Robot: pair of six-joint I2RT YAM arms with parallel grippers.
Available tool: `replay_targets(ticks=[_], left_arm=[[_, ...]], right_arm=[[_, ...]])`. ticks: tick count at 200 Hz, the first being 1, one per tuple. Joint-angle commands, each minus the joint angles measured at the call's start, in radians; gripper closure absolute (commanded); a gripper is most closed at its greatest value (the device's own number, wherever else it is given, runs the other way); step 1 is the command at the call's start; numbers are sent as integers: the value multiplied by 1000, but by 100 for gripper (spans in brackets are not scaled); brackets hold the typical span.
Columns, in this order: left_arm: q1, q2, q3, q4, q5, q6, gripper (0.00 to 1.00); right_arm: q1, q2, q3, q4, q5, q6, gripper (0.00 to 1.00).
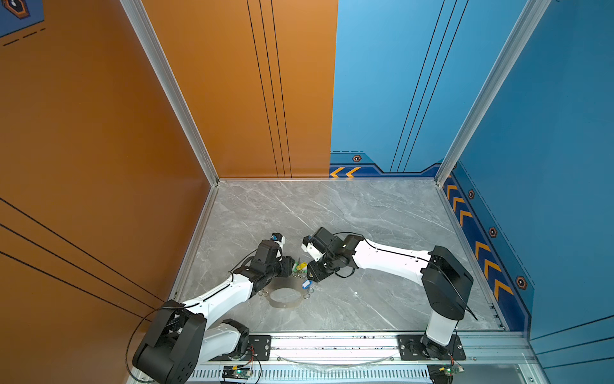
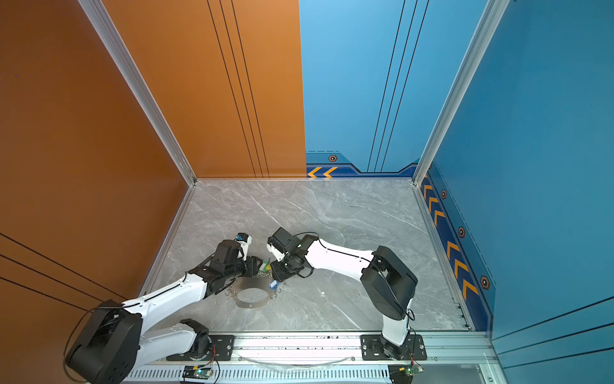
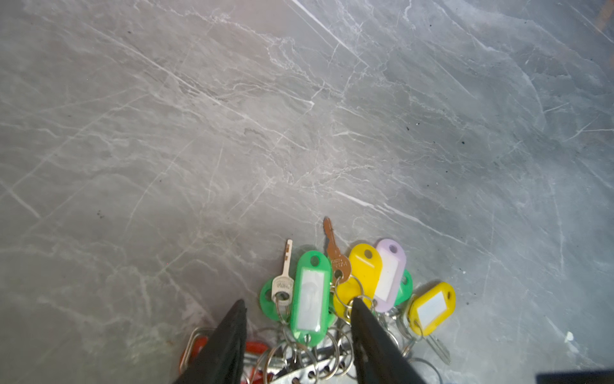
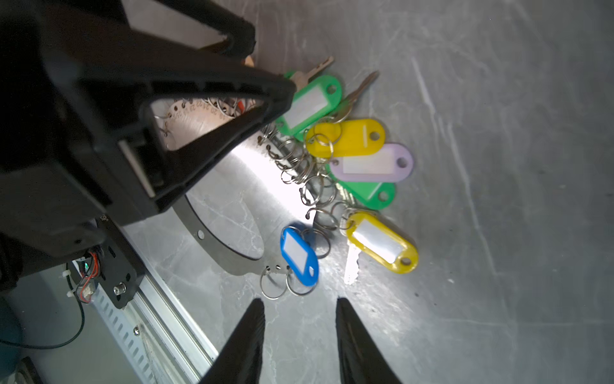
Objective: Remove the keys from the keyring
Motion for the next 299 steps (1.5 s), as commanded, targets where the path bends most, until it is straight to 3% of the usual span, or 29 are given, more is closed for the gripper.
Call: replay_targets(ticks=[1,46,99,135,182,255,299], left_arm=[[-3,22,2,17,57,8,49],[-29,31,12,16,65,21,50],[-32,50,20,16,50,20,50],[-32,39,18,17,33,14,50],[-28,3,2,9,11,9,50],[-17,-31,-11,2,27,4,50],[-17,-30,-11,0,32,7,49]], right_arm=[[-38,33,-22,-3,18,-12,61],[-20,127,31,-51,92,-58,61],[56,128,79,-94,150,-66,65],[98,133,123,-102,108,-59,65],[99,134,121,-102,27,-68,65],[-2,133,91,-103,122,-108,63],[22,191,138,-174,169,-230,62]])
